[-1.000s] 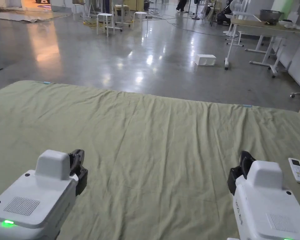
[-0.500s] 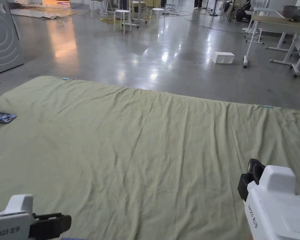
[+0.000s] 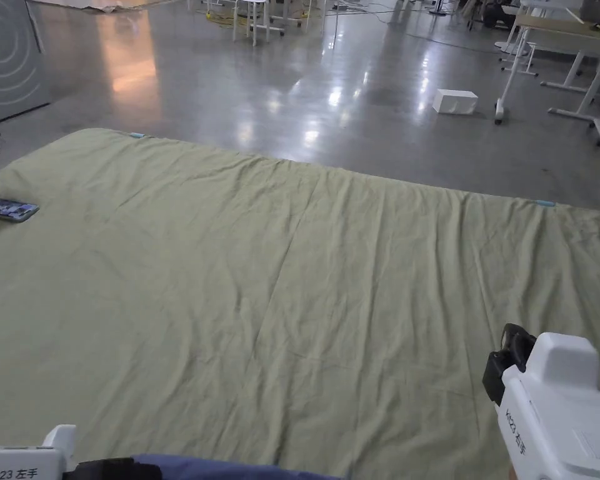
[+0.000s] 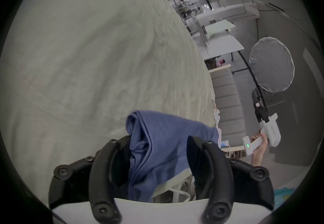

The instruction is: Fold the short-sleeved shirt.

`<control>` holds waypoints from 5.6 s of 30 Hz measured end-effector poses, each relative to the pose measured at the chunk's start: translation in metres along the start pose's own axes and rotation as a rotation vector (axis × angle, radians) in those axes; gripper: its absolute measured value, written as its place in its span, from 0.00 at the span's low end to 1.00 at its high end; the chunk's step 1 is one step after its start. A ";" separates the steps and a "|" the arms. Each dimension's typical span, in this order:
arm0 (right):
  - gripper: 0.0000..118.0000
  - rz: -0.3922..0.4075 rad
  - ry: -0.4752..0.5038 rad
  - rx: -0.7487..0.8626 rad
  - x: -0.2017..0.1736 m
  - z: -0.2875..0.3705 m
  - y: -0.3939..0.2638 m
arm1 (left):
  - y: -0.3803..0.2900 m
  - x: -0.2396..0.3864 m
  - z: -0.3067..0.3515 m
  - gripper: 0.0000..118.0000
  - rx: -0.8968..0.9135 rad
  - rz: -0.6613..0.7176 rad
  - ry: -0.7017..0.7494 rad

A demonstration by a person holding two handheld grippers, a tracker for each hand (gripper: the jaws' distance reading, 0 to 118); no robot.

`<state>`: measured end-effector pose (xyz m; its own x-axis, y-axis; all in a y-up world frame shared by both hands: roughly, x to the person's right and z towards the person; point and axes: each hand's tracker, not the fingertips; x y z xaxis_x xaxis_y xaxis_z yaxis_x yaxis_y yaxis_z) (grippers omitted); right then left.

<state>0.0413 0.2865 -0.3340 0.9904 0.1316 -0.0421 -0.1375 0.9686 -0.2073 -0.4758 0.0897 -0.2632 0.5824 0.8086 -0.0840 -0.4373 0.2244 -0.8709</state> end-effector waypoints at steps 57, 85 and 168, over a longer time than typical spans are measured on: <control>0.00 0.025 0.016 -0.055 0.031 0.009 -0.018 | -0.025 0.195 -0.097 0.12 -0.102 -0.298 0.343; 0.00 0.008 0.013 -0.077 0.044 0.014 -0.025 | -0.026 0.191 -0.101 0.20 -0.044 -0.346 0.370; 0.00 0.039 0.050 -0.052 0.032 0.016 -0.016 | 0.023 0.137 0.034 0.11 0.123 -0.312 0.241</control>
<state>0.0755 0.2789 -0.3166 0.9826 0.1569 -0.0993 -0.1775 0.9504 -0.2552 -0.4299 0.2240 -0.2786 0.8374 0.5442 0.0508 -0.2846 0.5134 -0.8096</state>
